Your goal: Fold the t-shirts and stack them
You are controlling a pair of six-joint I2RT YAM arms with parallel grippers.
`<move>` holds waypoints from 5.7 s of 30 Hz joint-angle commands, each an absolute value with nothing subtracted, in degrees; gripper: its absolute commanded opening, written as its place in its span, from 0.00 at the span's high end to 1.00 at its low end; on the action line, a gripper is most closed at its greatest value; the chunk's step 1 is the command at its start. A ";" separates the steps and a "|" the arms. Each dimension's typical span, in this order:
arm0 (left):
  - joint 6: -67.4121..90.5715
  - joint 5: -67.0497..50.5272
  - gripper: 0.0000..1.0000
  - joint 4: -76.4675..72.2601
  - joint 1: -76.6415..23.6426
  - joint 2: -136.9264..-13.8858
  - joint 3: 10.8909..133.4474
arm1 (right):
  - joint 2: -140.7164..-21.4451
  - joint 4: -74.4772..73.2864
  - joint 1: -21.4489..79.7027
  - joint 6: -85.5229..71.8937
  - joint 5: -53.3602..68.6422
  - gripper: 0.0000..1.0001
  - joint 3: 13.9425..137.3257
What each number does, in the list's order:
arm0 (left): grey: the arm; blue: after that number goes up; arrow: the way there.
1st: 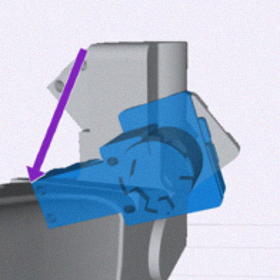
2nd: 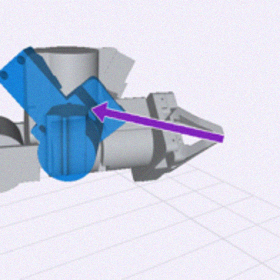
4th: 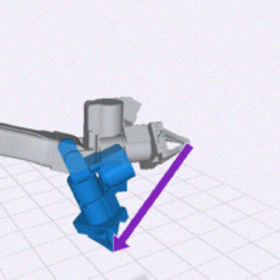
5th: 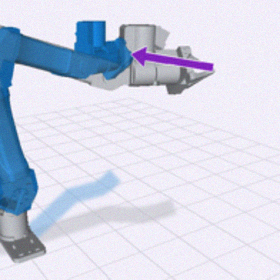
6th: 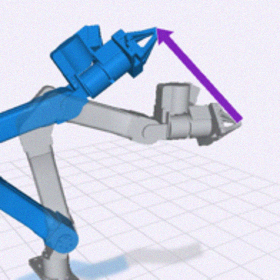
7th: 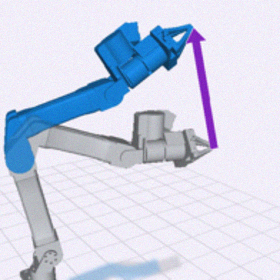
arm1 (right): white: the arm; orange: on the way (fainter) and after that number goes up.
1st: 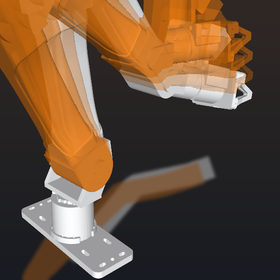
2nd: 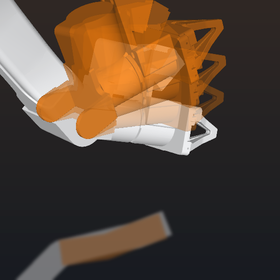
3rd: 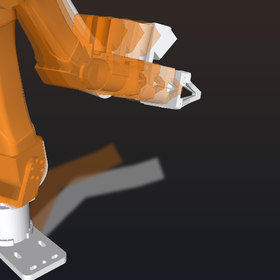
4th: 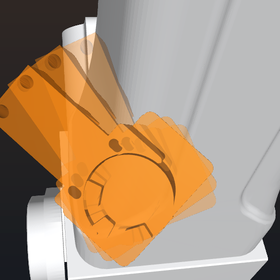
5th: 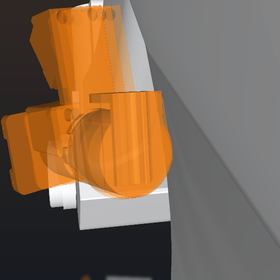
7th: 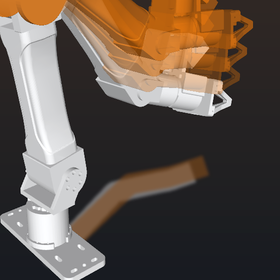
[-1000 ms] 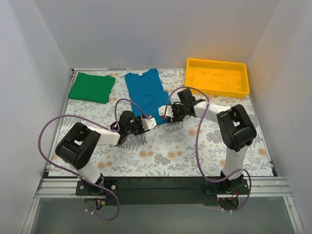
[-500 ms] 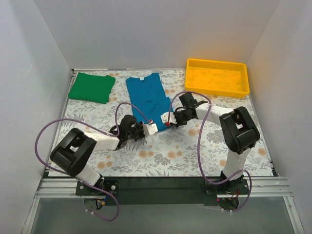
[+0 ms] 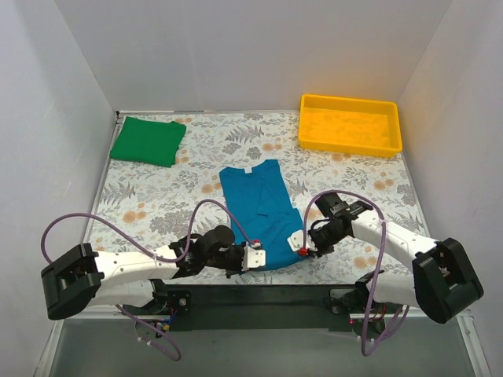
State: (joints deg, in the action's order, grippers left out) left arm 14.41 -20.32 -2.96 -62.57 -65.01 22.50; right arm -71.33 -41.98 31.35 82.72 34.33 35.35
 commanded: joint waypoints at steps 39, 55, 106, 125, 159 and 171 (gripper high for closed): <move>9.49 -17.14 1.00 -48.43 -20.66 -107.40 48.78 | -124.72 -19.16 25.31 37.18 17.14 0.99 102.83; 10.90 -15.30 1.00 -52.47 -19.95 -115.12 57.11 | -125.93 -14.59 24.35 32.44 12.67 0.99 106.25; 68.29 -24.35 0.23 4.57 -10.20 -117.59 75.58 | -99.94 -22.50 19.78 28.83 48.33 0.57 74.72; 66.98 -20.39 0.99 25.06 -14.15 -129.40 87.41 | -96.24 -18.72 7.30 28.04 56.86 0.56 63.81; 118.47 -2.73 0.19 1.59 -23.12 -75.57 23.55 | -99.84 -19.42 11.87 28.39 49.22 0.48 64.07; 116.99 0.78 0.42 -1.58 -23.20 -87.18 27.59 | -99.58 -19.51 11.42 28.65 49.66 0.48 64.07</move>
State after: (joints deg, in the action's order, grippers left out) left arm 116.05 -4.95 -7.64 -23.27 -83.24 28.51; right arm -100.25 -19.62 11.64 28.47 48.99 63.11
